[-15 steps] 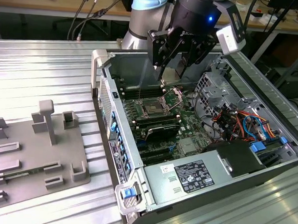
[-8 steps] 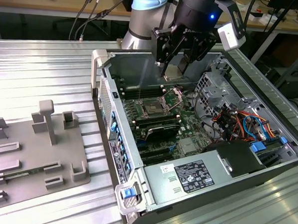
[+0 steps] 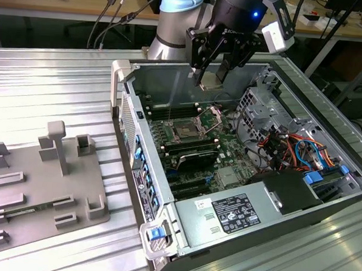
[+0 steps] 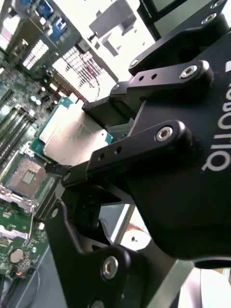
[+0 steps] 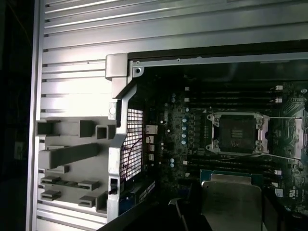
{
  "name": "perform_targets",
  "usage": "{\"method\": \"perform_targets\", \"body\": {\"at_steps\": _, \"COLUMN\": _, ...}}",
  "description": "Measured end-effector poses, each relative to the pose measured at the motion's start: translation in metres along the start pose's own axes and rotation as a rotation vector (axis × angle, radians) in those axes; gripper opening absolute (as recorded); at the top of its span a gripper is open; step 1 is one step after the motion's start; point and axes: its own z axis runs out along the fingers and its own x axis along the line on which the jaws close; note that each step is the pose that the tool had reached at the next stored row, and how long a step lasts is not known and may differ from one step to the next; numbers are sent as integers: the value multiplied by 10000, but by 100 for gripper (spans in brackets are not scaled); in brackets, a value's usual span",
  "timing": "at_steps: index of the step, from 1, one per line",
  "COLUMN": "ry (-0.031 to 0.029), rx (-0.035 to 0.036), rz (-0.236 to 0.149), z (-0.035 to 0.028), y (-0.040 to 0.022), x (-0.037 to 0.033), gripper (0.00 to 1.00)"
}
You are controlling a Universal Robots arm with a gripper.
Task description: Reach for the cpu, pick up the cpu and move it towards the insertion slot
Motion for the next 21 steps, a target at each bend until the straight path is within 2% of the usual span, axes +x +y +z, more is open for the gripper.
{"method": "perform_targets", "body": {"at_steps": 5, "ry": 0, "rx": 0, "rz": -1, "z": 14, "y": 152, "x": -44, "gripper": 55}}
{"method": "perform_targets", "body": {"at_steps": 13, "ry": -1, "rx": -1, "rz": 0, "z": 35, "y": 504, "x": -96, "gripper": 55}}
{"method": "perform_targets", "body": {"at_steps": 17, "ry": 1, "rx": 1, "rz": 0, "z": 49, "y": 653, "x": -130, "gripper": 55}}
{"method": "perform_targets", "body": {"at_steps": 19, "ry": -1, "rx": -2, "rz": -2, "z": 54, "y": 707, "x": -169, "gripper": 55}}
{"method": "perform_targets", "body": {"at_steps": 21, "ry": -1, "rx": 0, "rz": 14, "z": 54, "y": 704, "x": -240, "gripper": 55}}
